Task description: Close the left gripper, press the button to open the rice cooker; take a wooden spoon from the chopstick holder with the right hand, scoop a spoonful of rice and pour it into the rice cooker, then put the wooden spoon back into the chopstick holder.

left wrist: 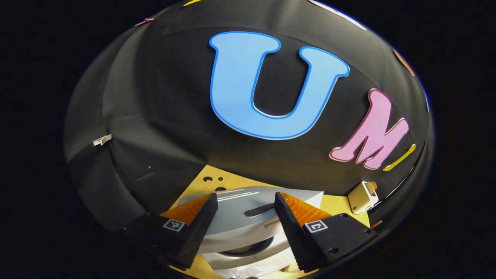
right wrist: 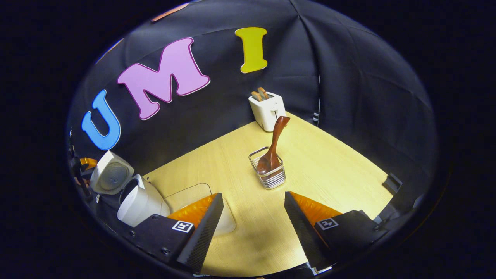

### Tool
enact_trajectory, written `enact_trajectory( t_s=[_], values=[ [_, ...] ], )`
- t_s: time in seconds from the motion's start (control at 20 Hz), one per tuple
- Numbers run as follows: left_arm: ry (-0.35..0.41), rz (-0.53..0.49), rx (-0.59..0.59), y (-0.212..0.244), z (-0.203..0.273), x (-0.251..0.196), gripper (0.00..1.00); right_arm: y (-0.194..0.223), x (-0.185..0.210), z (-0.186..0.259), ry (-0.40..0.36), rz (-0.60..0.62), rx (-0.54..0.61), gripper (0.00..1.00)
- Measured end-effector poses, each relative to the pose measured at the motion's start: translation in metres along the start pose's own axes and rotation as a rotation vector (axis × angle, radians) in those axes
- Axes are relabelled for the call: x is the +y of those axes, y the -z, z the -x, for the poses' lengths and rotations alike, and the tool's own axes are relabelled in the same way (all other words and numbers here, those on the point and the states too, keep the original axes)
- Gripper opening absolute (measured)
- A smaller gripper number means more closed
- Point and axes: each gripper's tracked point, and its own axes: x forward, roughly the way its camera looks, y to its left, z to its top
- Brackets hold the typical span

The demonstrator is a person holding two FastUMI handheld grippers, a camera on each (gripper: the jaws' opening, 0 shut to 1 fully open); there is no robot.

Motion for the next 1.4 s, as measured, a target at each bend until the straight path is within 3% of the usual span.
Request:
enact_trajectory(
  t_s=[0.45,0.85,1.25,1.4],
  values=[
    [-0.126,-0.074,0.071,0.095,-0.003,-0.015,0.97,0.021,0.005,-0.019,-0.086,0.052,0.086,0.99],
    [-0.212,-0.147,0.128,0.150,-0.021,-0.016,0.98,0.025,-0.010,-0.026,-0.096,0.062,0.106,0.99],
    [-0.178,-0.197,-0.004,0.149,-0.032,-0.023,0.99,0.030,0.005,-0.034,-0.153,0.109,0.122,0.99],
    [-0.168,-0.223,0.013,0.148,-0.025,-0.021,0.98,0.031,0.023,-0.033,-0.196,0.136,0.110,0.99]
  ],
)
